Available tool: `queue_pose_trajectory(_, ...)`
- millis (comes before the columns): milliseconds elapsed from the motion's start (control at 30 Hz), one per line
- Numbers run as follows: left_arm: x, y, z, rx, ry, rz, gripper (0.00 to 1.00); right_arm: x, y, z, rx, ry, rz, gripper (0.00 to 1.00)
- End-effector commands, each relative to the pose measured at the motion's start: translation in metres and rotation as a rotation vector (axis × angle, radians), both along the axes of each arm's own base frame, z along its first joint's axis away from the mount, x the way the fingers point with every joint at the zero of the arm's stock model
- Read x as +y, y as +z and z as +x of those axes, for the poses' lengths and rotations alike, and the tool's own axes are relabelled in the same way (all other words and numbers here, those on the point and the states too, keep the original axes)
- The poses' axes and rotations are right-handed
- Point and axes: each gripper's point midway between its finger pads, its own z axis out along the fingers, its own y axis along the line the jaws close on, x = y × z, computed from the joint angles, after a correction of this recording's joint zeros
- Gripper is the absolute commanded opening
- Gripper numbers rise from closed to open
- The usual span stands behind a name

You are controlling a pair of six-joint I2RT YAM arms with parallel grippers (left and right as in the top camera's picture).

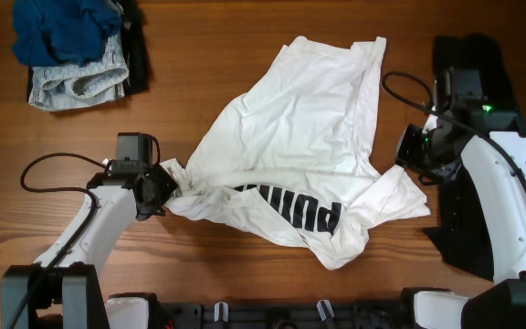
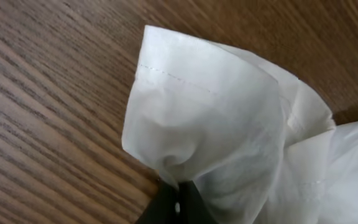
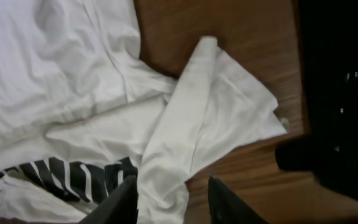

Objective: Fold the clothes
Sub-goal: 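Grasp the T-shirt's left and right edges with both grippers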

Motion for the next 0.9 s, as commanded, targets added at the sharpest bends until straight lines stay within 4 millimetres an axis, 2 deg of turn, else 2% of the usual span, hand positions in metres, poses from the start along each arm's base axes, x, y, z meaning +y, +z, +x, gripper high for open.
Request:
queue_pose_trajectory(0, 0.011, 0.002, 0.010, -0.038, 0.018, 0.050, 0.04, 0.000, -0.010, -0.013, 0.065, -0.035, 0.002, 0.44)
queue_pose_trajectory(33, 0.011, 0.003, 0.015, -0.058, 0.019, 0.053, 0.04, 0.004, -0.020, -0.020, 0.095, -0.032, 0.026, 0.58)
queue_pose_trajectory(100, 0.014, 0.006, 0.022, -0.089, 0.024, 0.065, 0.04, 0.012, -0.042, -0.040, 0.166, -0.031, 0.067, 0.71)
queue_pose_trajectory(167, 0.018, 0.009, 0.029, -0.123, 0.032, 0.088, 0.04, 0.021, -0.068, -0.060, 0.224, -0.038, 0.120, 0.72)
queue_pose_trajectory(267, 0.024, 0.011, 0.032, -0.137, 0.052, 0.090, 0.04, 0.023, -0.092, -0.059, 0.194, -0.062, 0.128, 0.72)
queue_pose_trajectory(467, 0.039, 0.010, 0.029, -0.126, 0.102, 0.092, 0.04, 0.018, -0.117, -0.036, 0.054, -0.052, 0.104, 0.59)
queue_pose_trajectory(633, 0.039, 0.010, 0.029, -0.127, 0.102, 0.092, 0.04, 0.010, -0.123, -0.035, 0.042, -0.053, 0.057, 0.55)
queue_pose_trajectory(700, 0.039, 0.010, 0.029, -0.127, 0.102, 0.092, 0.04, 0.008, -0.124, -0.026, 0.000, -0.052, 0.047, 0.48)
queue_pose_trajectory(767, 0.039, 0.010, 0.029, -0.127, 0.102, 0.092, 0.04, 0.008, -0.127, -0.019, -0.040, -0.052, 0.048, 0.36)
queue_pose_trajectory(867, 0.039, 0.010, 0.029, -0.127, 0.102, 0.092, 0.04, 0.008, -0.128, -0.020, -0.036, -0.042, 0.046, 0.32)
